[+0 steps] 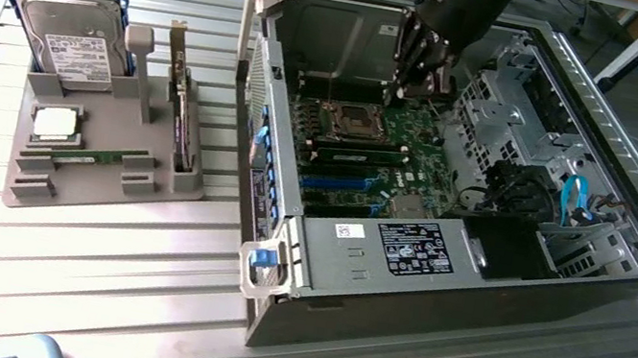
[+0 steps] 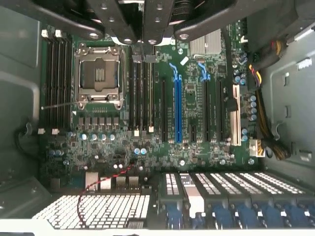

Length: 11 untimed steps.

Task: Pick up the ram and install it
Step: 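Press down the ram until it locks into place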

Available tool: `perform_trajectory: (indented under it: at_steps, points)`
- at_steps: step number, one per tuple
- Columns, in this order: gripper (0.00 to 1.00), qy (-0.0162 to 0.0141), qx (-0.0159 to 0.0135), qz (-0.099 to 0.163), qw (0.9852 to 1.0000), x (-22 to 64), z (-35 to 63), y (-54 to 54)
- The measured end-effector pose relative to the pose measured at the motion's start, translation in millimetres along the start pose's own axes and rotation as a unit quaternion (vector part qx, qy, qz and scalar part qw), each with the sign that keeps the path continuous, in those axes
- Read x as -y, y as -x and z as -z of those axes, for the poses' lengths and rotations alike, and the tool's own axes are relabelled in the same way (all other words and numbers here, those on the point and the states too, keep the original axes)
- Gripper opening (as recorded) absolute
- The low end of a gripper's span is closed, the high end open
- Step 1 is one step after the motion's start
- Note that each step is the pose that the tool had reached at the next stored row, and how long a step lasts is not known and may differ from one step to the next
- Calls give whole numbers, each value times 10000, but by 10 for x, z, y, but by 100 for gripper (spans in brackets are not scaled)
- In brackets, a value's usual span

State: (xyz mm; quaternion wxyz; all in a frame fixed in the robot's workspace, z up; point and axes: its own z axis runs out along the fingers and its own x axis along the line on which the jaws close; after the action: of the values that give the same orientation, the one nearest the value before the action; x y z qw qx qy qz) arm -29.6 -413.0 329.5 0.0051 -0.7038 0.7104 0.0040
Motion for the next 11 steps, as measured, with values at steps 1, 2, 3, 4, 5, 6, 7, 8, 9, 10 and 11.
perform_trajectory:
  at_steps: [1, 2, 3, 4, 5, 6, 7, 8, 9, 10, 11]
  points:
    - [11, 0, 1, 0, 10000, 21, -1, 0]
    - [11, 0, 1, 0, 10000, 41, -1, 0]
    - [11, 0, 1, 0, 10000, 61, -1, 1]
    - [11, 0, 0, 0, 10000, 78, 0, 1]
    - [11, 0, 0, 0, 10000, 94, 0, 1]
    - [11, -1, 0, 0, 10000, 105, -1, 1]
    - [11, 0, 1, 0, 10000, 105, -1, 1]
    - [11, 0, 1, 0, 10000, 105, -1, 1]
    - [11, 0, 1, 0, 10000, 105, -1, 1]
    - [11, 0, 0, 0, 10000, 105, 0, 1]
    - [11, 0, 0, 0, 10000, 105, 4, 2]
